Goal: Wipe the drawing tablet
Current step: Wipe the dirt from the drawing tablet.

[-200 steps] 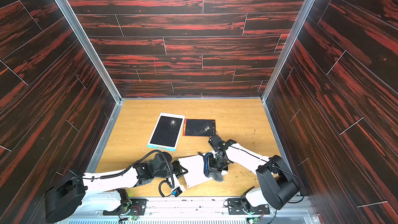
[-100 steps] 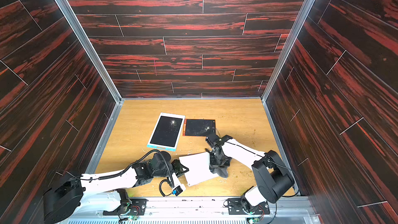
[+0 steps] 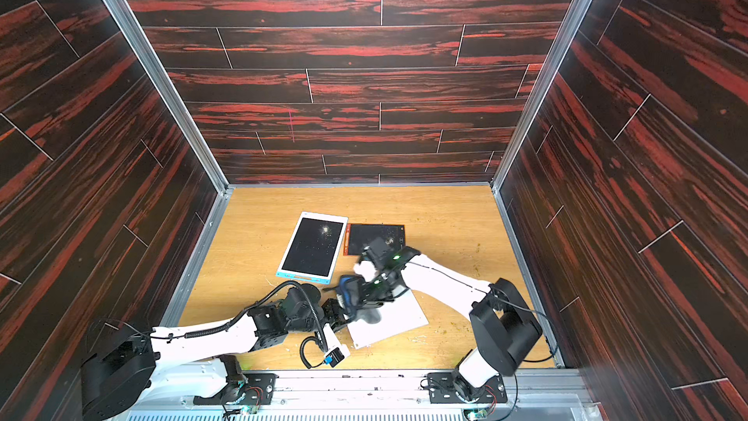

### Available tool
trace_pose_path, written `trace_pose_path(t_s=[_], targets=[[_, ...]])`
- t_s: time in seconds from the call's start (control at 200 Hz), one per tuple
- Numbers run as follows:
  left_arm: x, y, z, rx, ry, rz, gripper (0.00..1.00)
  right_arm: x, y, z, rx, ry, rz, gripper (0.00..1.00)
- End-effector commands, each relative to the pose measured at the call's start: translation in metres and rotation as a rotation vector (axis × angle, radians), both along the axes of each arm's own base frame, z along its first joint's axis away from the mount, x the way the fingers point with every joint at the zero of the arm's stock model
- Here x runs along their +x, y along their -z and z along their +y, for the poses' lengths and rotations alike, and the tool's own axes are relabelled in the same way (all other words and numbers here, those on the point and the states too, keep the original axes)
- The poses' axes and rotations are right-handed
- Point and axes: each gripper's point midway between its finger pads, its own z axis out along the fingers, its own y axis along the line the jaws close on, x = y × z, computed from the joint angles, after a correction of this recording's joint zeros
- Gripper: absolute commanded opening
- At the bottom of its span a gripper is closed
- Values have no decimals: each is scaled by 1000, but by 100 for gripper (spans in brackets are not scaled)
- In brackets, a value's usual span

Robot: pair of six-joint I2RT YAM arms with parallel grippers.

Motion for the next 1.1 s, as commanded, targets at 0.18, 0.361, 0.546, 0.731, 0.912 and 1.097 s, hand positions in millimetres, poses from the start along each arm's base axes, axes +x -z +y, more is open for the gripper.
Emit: trace_pose_path(t_s=[0.18, 0.361, 0.546, 0.731, 0.912, 1.097], targets=[[7, -15, -3, -23, -13, -49, 0, 31, 69, -149, -467, 344, 0, 0], [8, -14, -3, -19, -16, -45, 0, 13, 51, -105, -296, 204, -23, 0], [9, -13, -4, -12, -24, -38, 0, -57, 9, -8, -32, -140, 2, 0], [9, -11, -3, -6, -27, -33, 0, -81, -16, 12, 87, -182, -6, 0], [10, -14, -3, -13, -32, -40, 0, -61, 60, -71, -218, 69, 120, 0], [12, -18, -1, -18, -44, -52, 0, -26, 84, -136, -384, 334, 129, 0]])
